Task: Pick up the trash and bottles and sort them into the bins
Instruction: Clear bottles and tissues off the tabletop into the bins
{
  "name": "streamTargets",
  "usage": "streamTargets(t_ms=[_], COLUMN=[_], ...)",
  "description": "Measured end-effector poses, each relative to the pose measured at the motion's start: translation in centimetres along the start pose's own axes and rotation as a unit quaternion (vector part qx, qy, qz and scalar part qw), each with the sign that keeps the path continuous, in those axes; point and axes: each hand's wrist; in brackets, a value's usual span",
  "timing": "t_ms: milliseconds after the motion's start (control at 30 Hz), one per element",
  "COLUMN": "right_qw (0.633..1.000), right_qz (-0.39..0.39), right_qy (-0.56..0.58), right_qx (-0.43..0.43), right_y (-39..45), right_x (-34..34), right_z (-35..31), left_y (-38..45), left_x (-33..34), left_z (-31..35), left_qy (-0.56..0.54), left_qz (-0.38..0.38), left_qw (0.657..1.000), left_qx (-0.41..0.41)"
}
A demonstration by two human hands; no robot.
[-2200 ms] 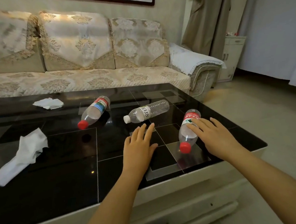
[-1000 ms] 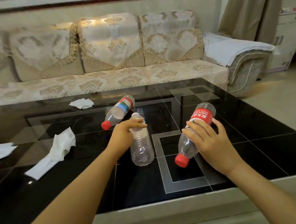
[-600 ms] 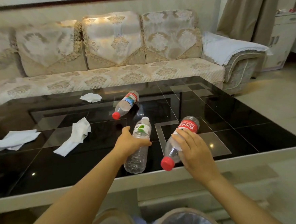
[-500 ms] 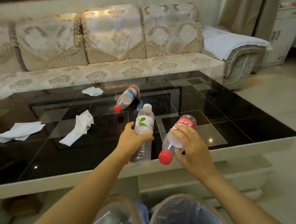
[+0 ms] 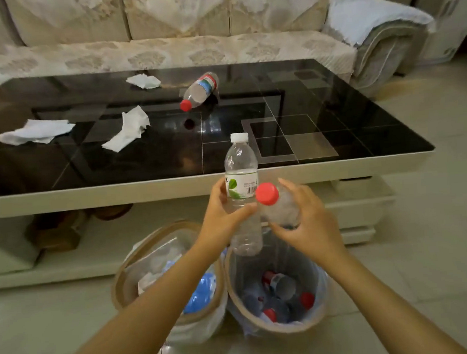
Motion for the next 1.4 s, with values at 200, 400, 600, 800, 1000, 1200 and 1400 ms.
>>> streamTargets(t_ms=[200,400,600,800,1000,1200,1400], right_qw=[0.927,0.893,0.892,0.886,0.961,0.996,0.996], right_qz=[-0.101,-0.106,-0.114,-0.104,-0.111,-0.017,0.052], right_qy=[0.251,0.281,0.276,0.312,0.205,0.081,-0.023], right_qx=[0.258,0.334,0.34,0.326,0.149,-0.046,-0.072], right_y=[-2.6,-2.4,-2.0,-2.1,-0.3,5.3,12.9], right_x=[1.9,4.2,6.5,7.6,6.0,6.0,9.1], right_z=[3.6,6.3,7.7,8.2,3.8,-2.8,-6.8], left_y=[-2.4,-2.8,-2.2,-1.6,1.1,7.0,13.0], left_x=[0.4,1.3,0.7,-1.4,-3.6,-6.7,-10.9], left_z=[-3.7,-6.3,-7.0,-6.3,-1.2,1.1,-0.4], left_qy=[0.04,0.068,0.06,0.09,0.327,0.489,0.563], left_qz=[-0.046,-0.063,-0.032,-0.018,0.01,0.043,0.038], left_qw=[0.994,0.99,0.992,0.993,0.936,0.842,0.819], left_qx=[-0.087,-0.107,-0.103,-0.078,0.132,0.225,0.103])
Point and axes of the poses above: each hand's wrist, its own y-axis towards the middle knuckle, its own x-axis out of the palm, z = x × y, and after that the axes turned 11 degrees about x, right-handed
